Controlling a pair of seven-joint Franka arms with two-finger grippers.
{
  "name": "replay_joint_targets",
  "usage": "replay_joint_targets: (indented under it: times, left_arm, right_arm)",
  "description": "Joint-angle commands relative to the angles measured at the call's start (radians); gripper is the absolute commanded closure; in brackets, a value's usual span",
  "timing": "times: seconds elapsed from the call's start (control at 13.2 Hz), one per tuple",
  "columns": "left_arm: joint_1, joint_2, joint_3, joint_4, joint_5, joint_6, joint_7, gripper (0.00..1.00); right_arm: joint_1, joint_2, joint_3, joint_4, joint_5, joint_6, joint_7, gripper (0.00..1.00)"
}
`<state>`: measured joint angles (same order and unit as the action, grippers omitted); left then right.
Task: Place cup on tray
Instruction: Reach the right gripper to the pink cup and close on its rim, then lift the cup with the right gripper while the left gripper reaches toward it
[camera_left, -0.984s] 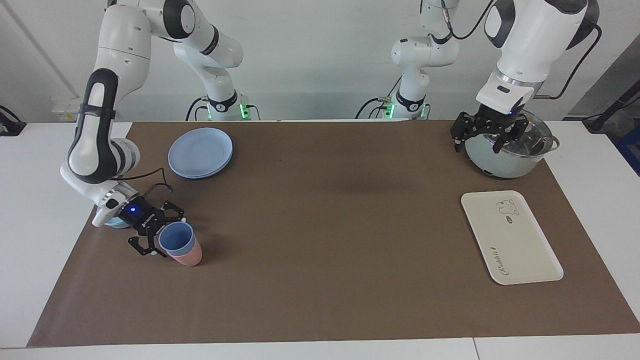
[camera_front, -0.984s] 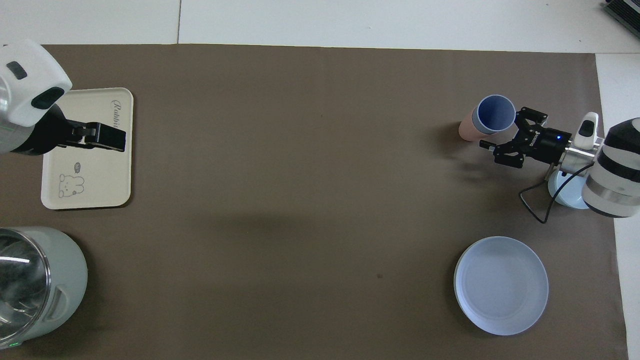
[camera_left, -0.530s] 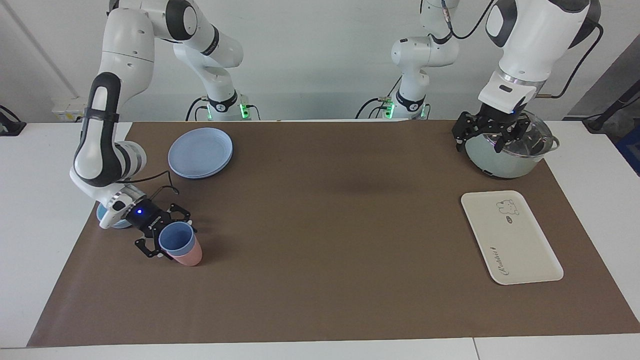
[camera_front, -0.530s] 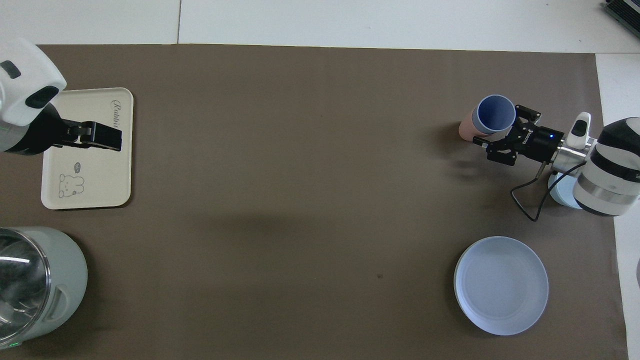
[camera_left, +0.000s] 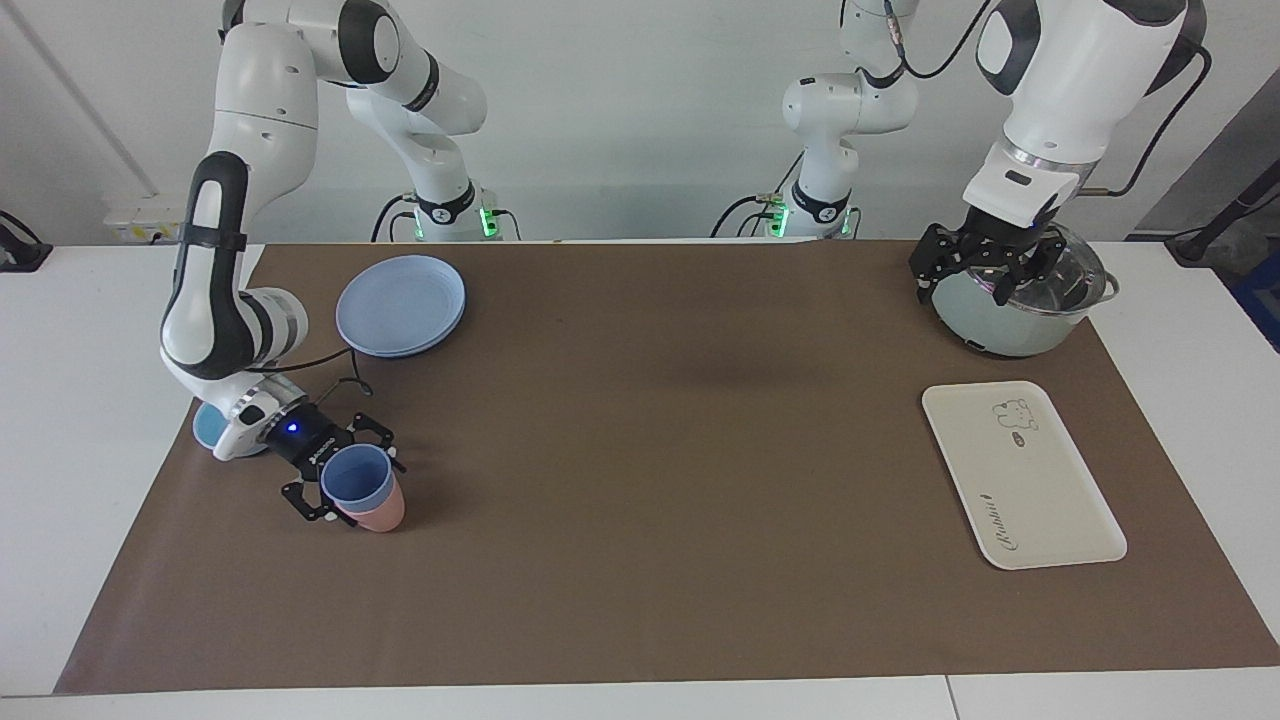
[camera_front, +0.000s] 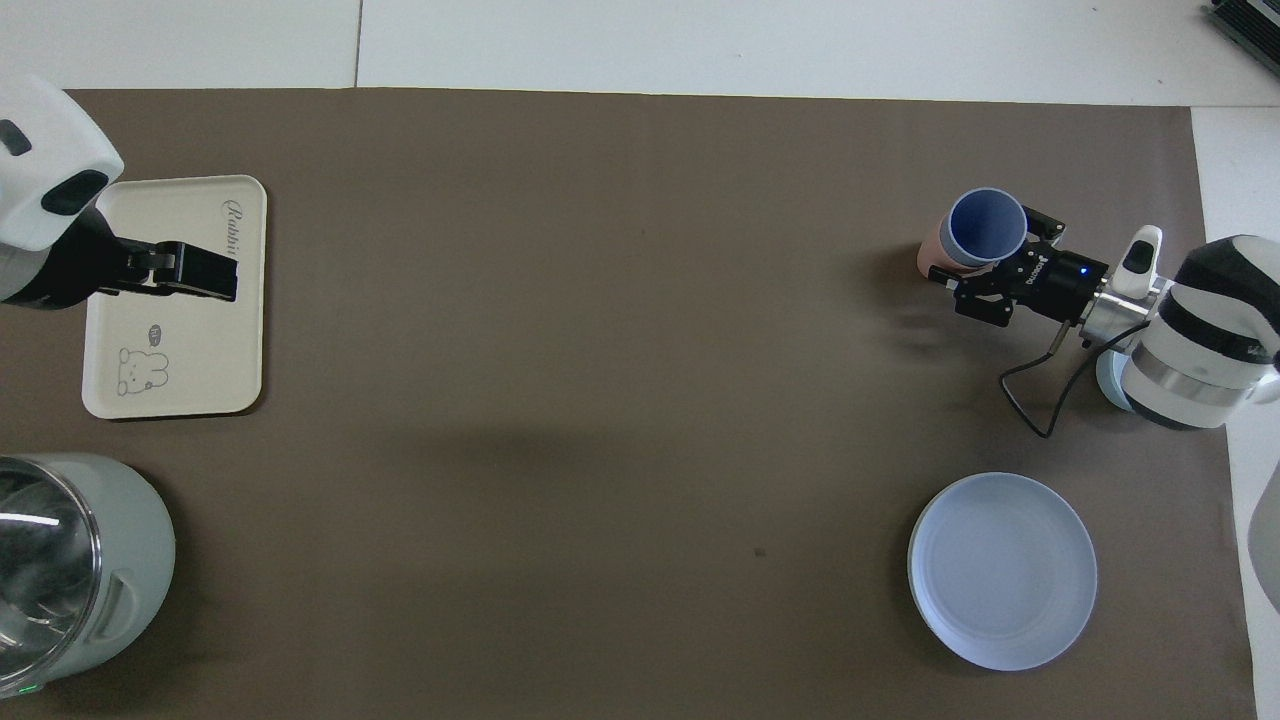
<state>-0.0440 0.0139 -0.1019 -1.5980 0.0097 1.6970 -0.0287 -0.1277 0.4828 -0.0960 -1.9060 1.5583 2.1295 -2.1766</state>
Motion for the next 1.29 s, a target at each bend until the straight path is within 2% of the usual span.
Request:
replay_joint_targets:
  times: [0.0,0.23,0.45,0.68,0.98,1.21]
  left_arm:
    - [0.001,-0.023,0.004,-0.03,-0.005,0.007,-0.004,0.0]
    - [-0.004,-0.023,0.002,-0.031,-0.005,0.016,0.001,0.0]
    - [-0.01,-0.023,-0.001,-0.037,-0.031,0.042,-0.005,0.0]
    - [-0.016,0.007,-0.004,-0.034,-0.178,0.099,-0.08,0.0]
    - [-0.066,0.078,-0.007,-0.019,-0.54,0.24,-0.201,0.0]
    - [-0.186,0.188,-0.007,0.045,-0.669,0.43,-0.328,0.0]
  right_arm:
    - [-0.004,0.002,0.005,-0.004,0.037,0.017,-0.051,0.99]
    - [-0.001,-0.006,0.009,0.008,0.022,0.015,0.026,1.0]
    - [0.022,-0.07,0.009,0.012,-0.064,0.023,0.111,1.0]
    - [0.088,-0.196,0.01,0.018,-0.296,0.113,0.366,1.0]
    - [0.23,-0.288,0.009,0.042,-0.479,0.124,0.625,1.0]
    - [0.37,-0.337,0.009,0.062,-0.695,0.192,0.861,1.0]
